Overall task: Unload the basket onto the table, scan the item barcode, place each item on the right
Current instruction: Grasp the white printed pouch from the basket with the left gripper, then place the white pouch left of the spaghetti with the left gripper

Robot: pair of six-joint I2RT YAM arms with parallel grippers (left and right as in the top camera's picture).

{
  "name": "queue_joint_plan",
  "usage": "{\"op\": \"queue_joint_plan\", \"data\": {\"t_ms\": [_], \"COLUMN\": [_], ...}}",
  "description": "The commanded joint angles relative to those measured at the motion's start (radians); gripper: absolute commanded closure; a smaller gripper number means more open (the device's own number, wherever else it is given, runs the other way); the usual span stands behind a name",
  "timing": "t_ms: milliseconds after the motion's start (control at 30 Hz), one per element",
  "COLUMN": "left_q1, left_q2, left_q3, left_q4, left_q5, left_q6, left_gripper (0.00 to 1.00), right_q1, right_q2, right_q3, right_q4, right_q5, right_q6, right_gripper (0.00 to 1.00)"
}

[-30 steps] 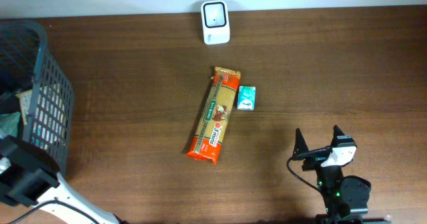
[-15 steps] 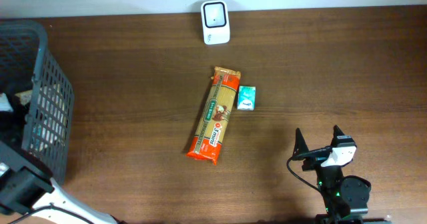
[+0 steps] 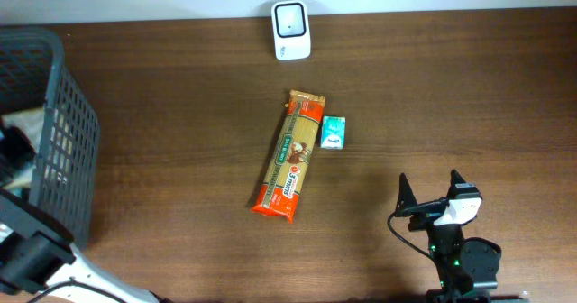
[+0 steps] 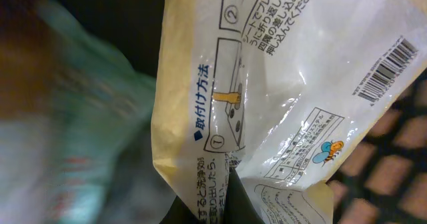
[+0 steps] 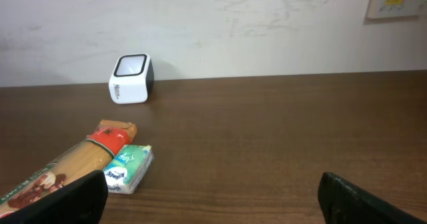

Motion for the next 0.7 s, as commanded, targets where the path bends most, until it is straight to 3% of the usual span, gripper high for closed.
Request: {"op": "queue_joint_plan", "data": {"t_ms": [0, 233, 433, 567, 667], "left_q1": [-0.001, -0.094, -0.440, -0.617, -0.747], "left_q2": [-0.178, -0.472, -0.509, -0.493, -0.468], "left_q3": [0.137, 0.151, 0.148, 0.008, -0.230], "left_q4": [-0.017, -0.023, -0.150, -0.149, -0.040], "left_q5": [0.003, 0.056, 0.048, -0.036, -0.039], "left_q6": [-0.005, -0.025, -0.030, -0.154, -0.183], "left_gripper": [1.00, 1.00, 1.00, 1.00, 1.00], "right_q1": [-0.006, -0.006, -0.006, -0.006, -0.006], "right_q2": [-0.005, -0.005, -0.005, -0.005, -0.005], "right_q3": [-0.008, -0.008, -0.008, -0.008, -0.008], "right_q4": [-0.001, -0.001, -0.001, -0.001, -0.001], "right_q5": [0.009, 0.009, 0.009, 0.009, 0.009], "right_q6": [0.000, 0.000, 0.000, 0.000, 0.000], "right_gripper": [0.02, 0.01, 0.01, 0.01, 0.01]}}
